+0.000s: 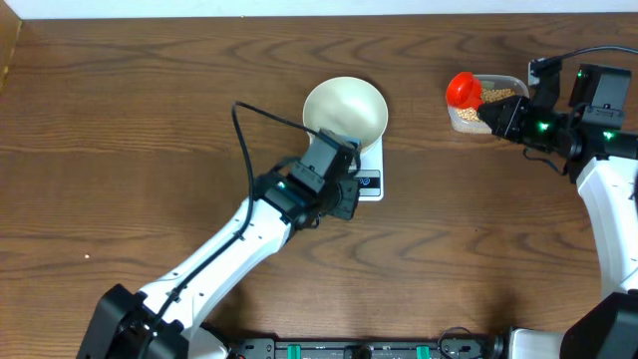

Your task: Scoop item into bowl and weigh 50g on scale

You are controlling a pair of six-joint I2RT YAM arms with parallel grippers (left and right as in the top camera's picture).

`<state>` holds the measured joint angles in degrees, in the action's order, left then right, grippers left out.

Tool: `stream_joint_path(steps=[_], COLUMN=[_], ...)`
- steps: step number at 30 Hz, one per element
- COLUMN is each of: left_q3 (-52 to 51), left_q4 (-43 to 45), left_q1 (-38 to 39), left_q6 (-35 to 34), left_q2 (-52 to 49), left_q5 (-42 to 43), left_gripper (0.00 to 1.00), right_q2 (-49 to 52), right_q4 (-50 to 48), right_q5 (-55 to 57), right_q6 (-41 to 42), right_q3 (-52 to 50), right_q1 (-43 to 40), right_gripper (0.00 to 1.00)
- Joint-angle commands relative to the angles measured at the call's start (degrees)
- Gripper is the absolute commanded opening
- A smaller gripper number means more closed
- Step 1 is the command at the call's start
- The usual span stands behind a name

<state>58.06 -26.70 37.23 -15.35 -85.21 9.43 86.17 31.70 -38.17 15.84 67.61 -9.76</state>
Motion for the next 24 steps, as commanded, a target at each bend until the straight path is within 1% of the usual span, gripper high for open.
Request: stream_joint_path(steps=[1,4,7,9,12,13,24], left_q3=[-3.74,-6.71,-7.61,-7.63,-7.63,-7.63,-7.63], left_q4=[3.87,8.98,10.97,11.34,11.69,11.87,16.37], left_q1=[0.50,0.50,0.46,0.46,0.46,0.46,0.52], left_q6=[0.35,1.38,3.72,6.69,13.05,13.90,14.49], left_q2=[-0.52,-0.52,-0.52,-0.52,-0.79,-1.01,-7.74], left_q5=[-3.78,-4.92,-7.85,-10.23,-10.56,-10.54,-9.35], left_gripper=[0.08,0.08,0.07,0.07,0.08,0.07,0.08], right_q2=[-1.25,-1.25,-1.25,-1.25,-1.25,-1.25,-1.25], right_q4=[0.31,0.70,0.94,1.07,1.18,1.18,2.01], right_q5=[1.27,1.90,2.05,2.08,2.08,2.08,3.56], right_q6=[-1.33,-1.38,-1.68,-1.77,-1.77,-1.77,-3.78], right_q3=[0.94,0.94,0.94,0.94,0.94,0.94,0.94], right_q1=[-0.33,-0.33,-0.33,-0.33,-0.33,-0.33,-0.33], right_gripper=[0.01,0.01,0.01,0.01,0.01,0.01,0.01])
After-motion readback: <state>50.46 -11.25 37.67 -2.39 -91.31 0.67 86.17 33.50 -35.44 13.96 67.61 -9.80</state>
